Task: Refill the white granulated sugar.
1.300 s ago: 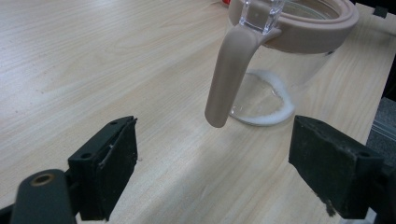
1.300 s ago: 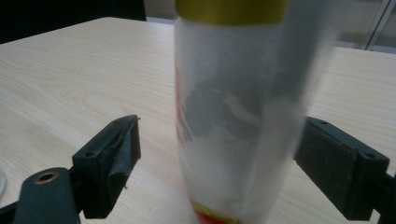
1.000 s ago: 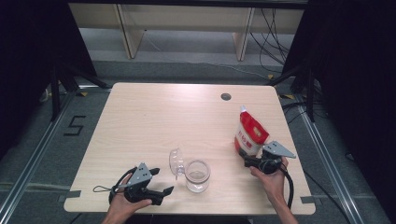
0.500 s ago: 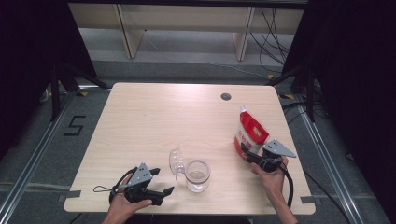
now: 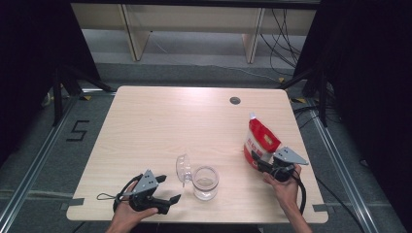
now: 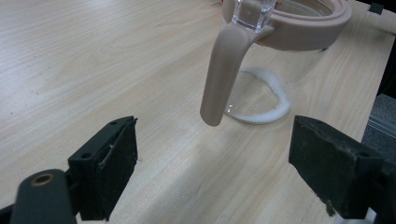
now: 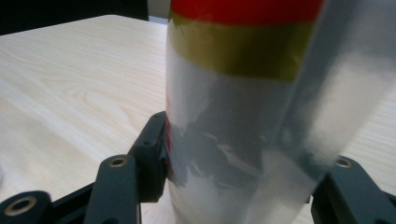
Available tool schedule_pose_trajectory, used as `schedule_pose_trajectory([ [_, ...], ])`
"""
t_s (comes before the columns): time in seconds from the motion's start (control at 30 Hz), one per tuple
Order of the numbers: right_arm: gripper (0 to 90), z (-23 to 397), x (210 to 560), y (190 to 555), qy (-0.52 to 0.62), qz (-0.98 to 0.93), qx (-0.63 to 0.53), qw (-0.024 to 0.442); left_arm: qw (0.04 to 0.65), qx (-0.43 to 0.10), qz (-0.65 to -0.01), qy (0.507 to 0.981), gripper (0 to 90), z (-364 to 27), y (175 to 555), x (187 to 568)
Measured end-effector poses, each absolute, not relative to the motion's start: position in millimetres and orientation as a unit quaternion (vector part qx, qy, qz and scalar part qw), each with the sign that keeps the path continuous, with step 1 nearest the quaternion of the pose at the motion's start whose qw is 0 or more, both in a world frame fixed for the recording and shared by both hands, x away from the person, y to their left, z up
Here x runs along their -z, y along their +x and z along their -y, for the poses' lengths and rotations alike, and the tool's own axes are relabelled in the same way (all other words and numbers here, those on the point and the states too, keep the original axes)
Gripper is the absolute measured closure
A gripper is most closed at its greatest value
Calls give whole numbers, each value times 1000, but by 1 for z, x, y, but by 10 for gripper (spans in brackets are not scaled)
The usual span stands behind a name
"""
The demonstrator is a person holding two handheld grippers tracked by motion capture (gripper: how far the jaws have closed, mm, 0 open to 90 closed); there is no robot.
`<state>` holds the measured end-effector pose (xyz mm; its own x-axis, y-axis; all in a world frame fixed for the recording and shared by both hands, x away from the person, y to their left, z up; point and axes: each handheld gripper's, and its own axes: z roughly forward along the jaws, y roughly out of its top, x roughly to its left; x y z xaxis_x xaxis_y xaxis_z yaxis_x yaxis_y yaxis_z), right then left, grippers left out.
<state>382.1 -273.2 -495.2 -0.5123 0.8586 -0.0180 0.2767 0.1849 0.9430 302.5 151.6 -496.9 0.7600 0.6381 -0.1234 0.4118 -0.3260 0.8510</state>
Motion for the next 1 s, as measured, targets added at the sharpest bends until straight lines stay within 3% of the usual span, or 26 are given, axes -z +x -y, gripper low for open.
schedule_pose_trajectory([
  [0.6, 460, 279, 495, 362, 381, -730, -510, 251, 483, -119, -326, 804, 152, -152, 303, 497],
  [0.87, 336, 278, 504, 367, 387, -710, -527, 260, 482, -120, -324, 805, 152, -151, 303, 497],
  [1.0, 315, 278, 507, 372, 378, -700, -538, 279, 481, -124, -323, 806, 152, -151, 303, 497],
])
